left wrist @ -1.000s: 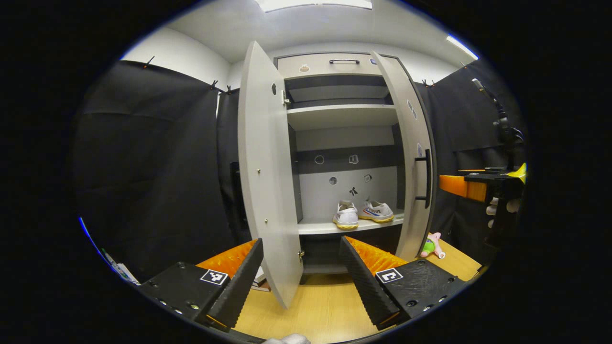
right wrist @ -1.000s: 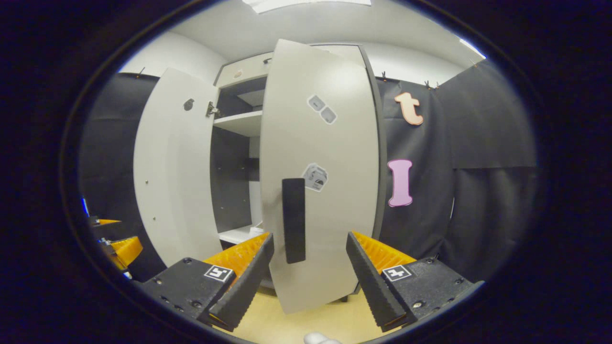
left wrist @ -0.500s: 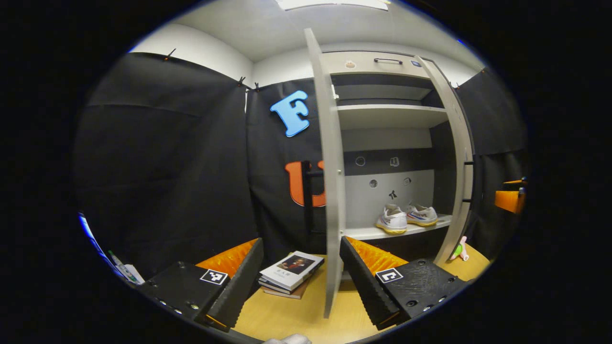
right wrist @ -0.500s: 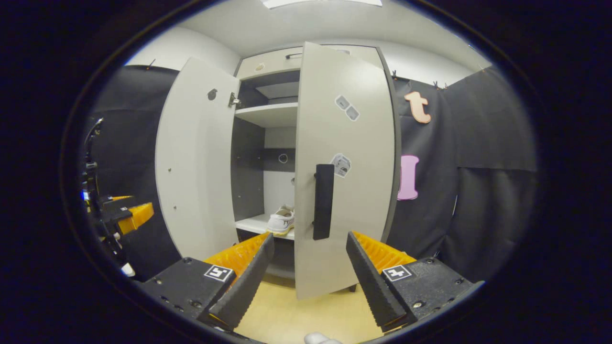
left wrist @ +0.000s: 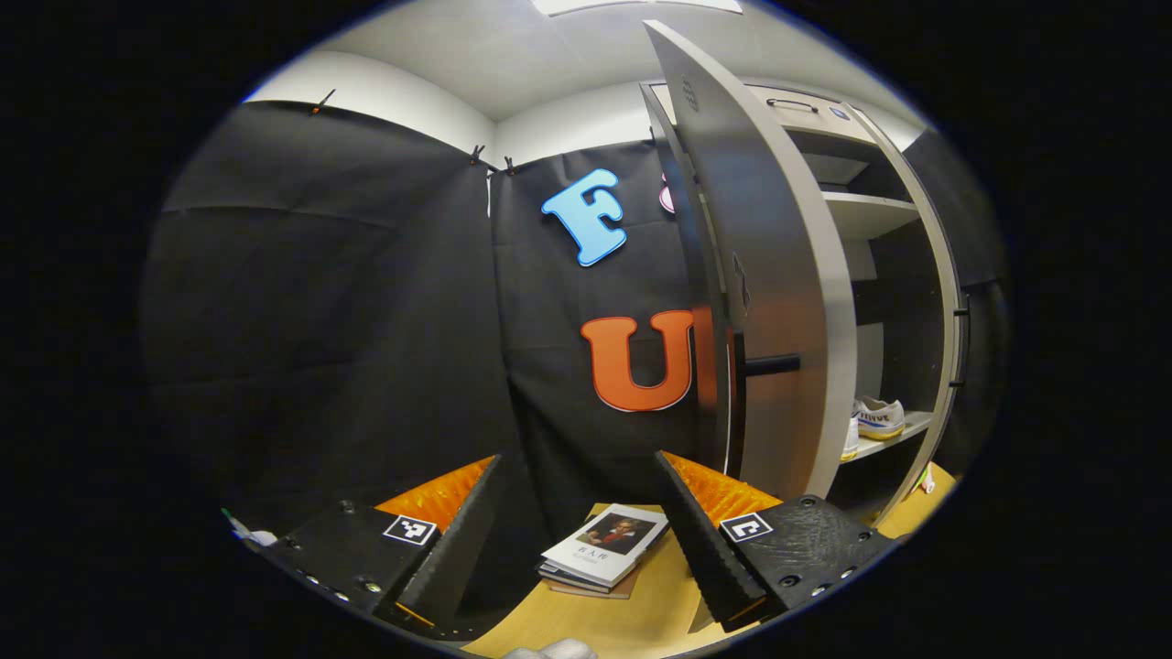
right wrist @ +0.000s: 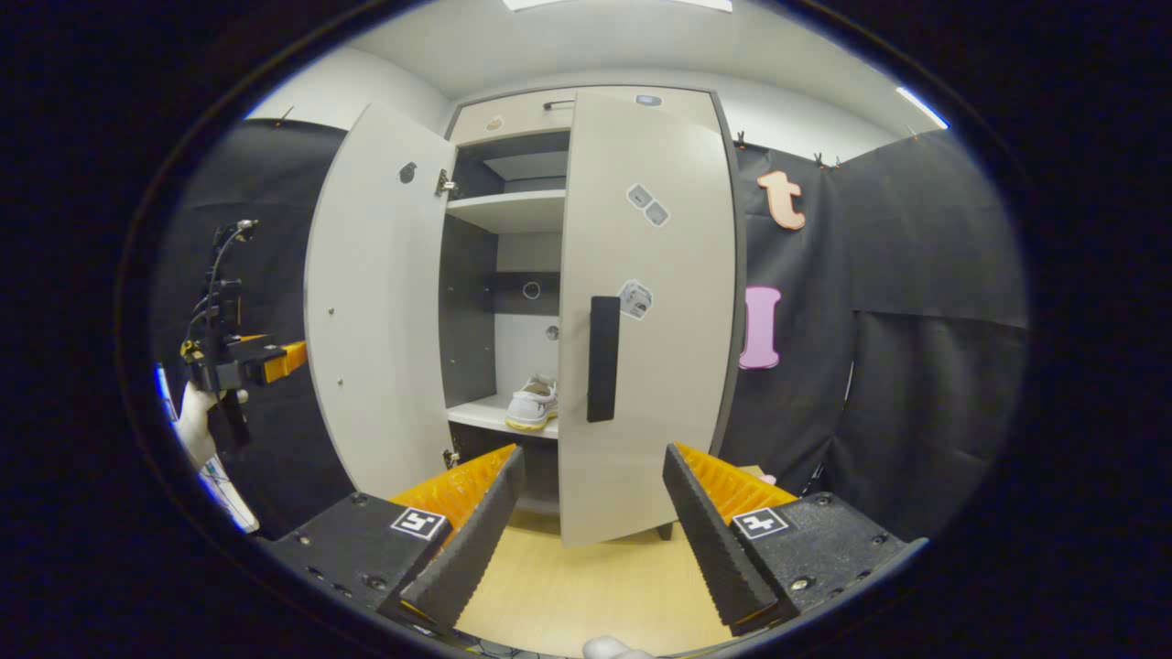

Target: Grab one shoe with the right hand and put it into the shoe cabinet, grab the other shoe with the left hand and put it into the shoe cabinet; then close the right door with the right hand and the left door with the left hand.

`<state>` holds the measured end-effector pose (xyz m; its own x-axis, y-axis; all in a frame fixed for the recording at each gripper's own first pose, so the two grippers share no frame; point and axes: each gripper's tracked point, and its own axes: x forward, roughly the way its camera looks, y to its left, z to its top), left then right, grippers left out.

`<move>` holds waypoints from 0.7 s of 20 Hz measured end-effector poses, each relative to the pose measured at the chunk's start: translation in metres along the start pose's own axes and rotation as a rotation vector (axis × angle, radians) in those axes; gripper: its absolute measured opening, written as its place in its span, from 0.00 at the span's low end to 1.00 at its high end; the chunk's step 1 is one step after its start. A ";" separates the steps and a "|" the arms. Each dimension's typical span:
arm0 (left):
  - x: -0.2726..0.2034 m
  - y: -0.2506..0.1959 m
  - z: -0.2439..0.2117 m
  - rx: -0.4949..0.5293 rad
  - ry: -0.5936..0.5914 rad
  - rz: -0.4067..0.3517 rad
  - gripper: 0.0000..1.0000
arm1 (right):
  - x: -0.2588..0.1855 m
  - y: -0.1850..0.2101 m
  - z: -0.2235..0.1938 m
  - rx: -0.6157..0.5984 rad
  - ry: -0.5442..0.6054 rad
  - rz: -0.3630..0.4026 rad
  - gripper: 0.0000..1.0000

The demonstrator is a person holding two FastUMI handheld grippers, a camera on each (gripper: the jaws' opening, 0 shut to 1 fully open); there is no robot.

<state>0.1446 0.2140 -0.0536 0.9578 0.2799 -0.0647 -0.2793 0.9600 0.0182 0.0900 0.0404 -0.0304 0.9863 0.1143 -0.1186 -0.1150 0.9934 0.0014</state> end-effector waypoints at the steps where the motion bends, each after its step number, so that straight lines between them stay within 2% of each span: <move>1: 0.004 -0.002 0.001 0.000 -0.006 -0.008 0.96 | -0.002 -0.001 -0.001 0.006 0.004 -0.004 0.99; 3: 0.007 -0.010 0.001 -0.001 -0.006 -0.025 0.97 | -0.007 -0.005 -0.004 0.010 0.009 -0.014 0.99; 6: 0.006 -0.014 0.005 0.010 -0.020 -0.042 0.92 | -0.012 -0.011 -0.007 0.016 0.014 -0.025 0.97; 11: -0.003 -0.031 0.010 0.028 -0.031 -0.063 0.91 | -0.014 -0.010 -0.007 0.019 0.011 -0.001 0.99; 12: -0.006 -0.035 0.012 0.036 -0.039 -0.064 0.75 | -0.015 -0.009 -0.007 0.018 0.005 0.006 0.97; 13: -0.007 -0.040 0.012 0.038 -0.039 -0.066 0.86 | -0.016 -0.009 -0.006 0.015 0.002 0.012 0.97; 14: -0.010 -0.047 0.013 0.034 -0.039 -0.075 0.85 | -0.016 -0.009 -0.006 0.012 -0.002 0.018 0.97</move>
<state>0.1495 0.1662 -0.0411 0.9782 0.2060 -0.0281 -0.2045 0.9777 0.0488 0.0743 0.0292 -0.0342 0.9843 0.1320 -0.1169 -0.1311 0.9912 0.0157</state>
